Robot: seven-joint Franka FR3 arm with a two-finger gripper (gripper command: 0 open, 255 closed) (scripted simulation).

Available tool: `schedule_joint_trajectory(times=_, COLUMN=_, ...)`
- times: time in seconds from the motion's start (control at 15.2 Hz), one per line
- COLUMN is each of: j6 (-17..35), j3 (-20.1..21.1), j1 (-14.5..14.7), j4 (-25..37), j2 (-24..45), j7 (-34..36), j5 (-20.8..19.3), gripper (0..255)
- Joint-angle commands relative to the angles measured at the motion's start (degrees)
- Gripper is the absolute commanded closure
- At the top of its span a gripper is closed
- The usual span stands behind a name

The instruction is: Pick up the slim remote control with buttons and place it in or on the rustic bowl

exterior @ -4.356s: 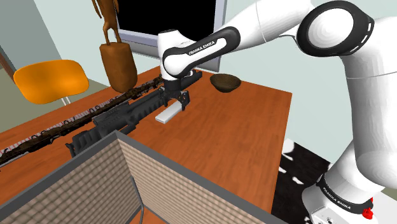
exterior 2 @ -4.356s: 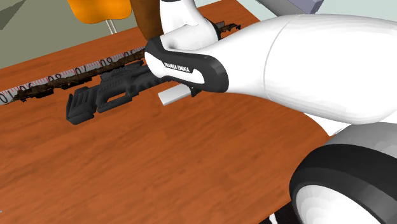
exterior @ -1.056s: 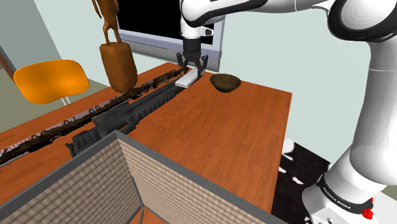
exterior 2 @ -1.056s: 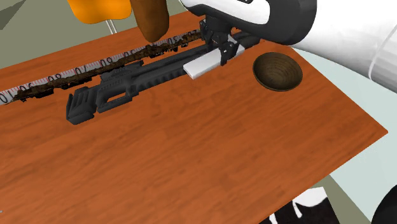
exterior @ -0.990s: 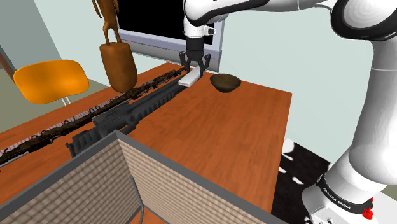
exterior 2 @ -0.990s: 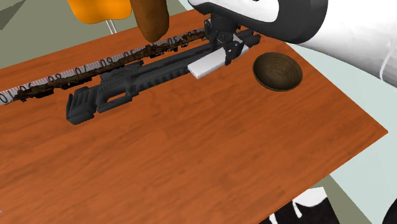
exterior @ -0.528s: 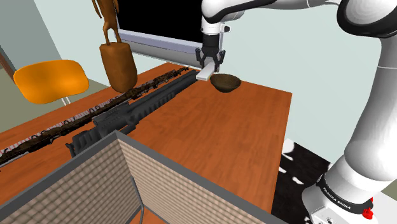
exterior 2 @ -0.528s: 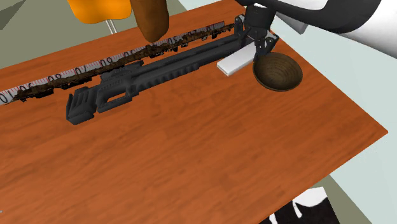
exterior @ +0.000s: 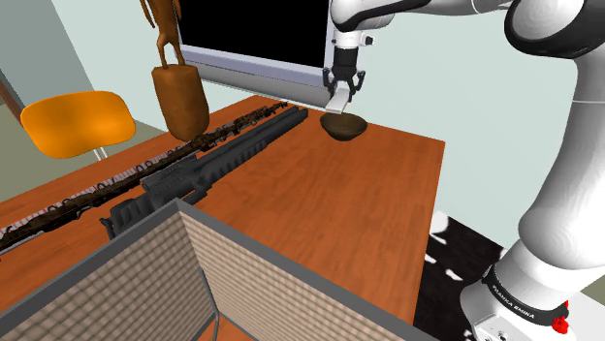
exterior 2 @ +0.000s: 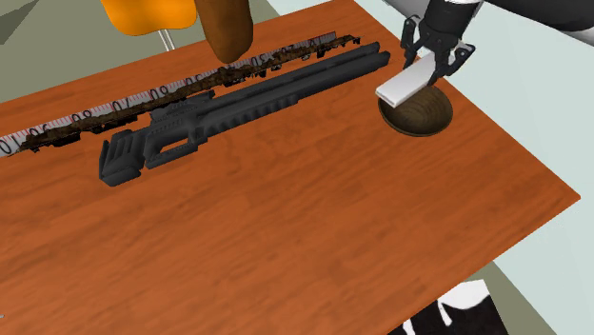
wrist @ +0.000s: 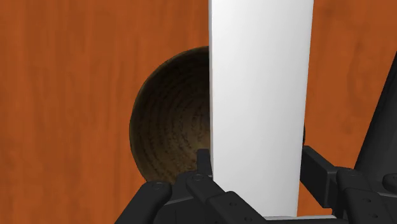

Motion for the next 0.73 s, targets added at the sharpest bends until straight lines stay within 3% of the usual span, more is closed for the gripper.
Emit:
schedule_joint_trajectory(times=0.0, j6=0.4, j3=-0.7, j1=-1.7, j4=-1.0, j2=-0.8, j7=-2.4, j5=0.4, gripper=255)
schedule_joint_trajectory(times=0.66, j6=6.9, j3=-0.9, j1=-2.0, j4=-6.7, j2=0.1, j7=-2.4, j5=0.1, gripper=255)
